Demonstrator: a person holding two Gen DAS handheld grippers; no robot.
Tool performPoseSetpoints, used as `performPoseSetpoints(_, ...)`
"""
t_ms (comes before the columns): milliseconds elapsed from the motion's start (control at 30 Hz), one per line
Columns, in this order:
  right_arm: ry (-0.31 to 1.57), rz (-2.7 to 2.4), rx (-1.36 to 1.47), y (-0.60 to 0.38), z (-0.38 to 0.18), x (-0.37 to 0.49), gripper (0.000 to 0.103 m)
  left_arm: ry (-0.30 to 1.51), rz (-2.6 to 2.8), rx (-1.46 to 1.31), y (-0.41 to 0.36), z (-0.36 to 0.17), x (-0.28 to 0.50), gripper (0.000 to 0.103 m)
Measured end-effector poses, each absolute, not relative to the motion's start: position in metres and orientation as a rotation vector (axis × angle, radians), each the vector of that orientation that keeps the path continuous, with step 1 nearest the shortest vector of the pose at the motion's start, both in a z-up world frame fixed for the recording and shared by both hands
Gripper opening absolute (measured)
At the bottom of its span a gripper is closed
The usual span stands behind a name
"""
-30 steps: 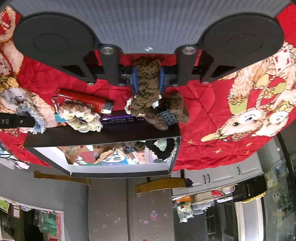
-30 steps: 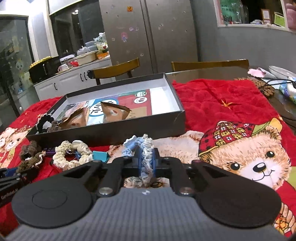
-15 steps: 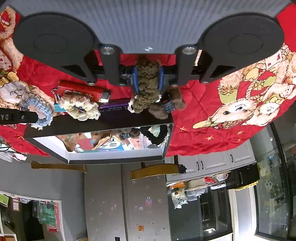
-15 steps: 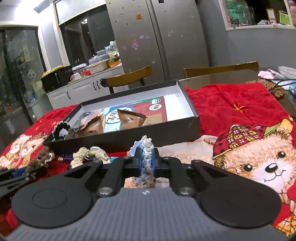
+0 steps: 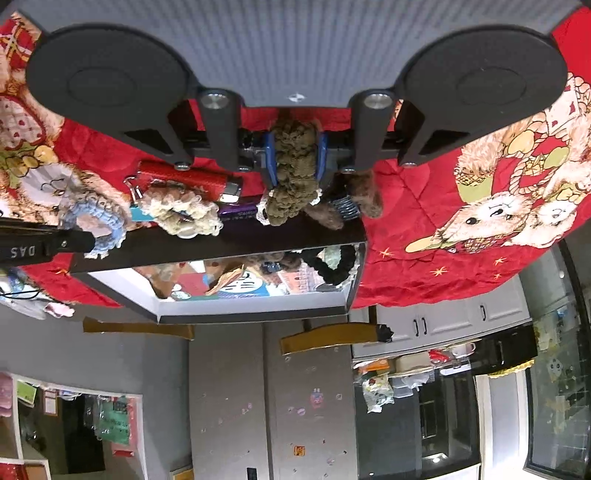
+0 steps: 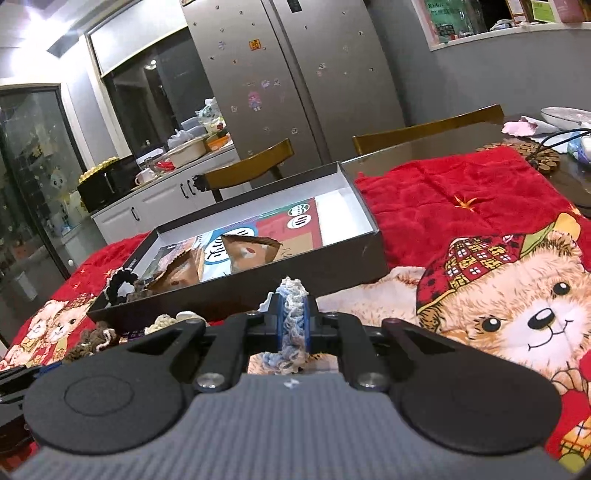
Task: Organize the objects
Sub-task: 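Lift both held scrunchies and carry them over the open black box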
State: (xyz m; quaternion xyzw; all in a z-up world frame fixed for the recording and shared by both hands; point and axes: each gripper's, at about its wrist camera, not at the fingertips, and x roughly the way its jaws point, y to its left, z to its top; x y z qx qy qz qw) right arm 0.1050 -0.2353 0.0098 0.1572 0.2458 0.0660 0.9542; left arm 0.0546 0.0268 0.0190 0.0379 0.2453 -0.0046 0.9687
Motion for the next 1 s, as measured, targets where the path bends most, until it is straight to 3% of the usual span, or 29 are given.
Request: performPoseSetpoints(1000,0.390,0.321,0.358,-0.229,0.031,0.088,0.012,0.430,-0.066,0.006,0.023,0.039,0.035,0.025)
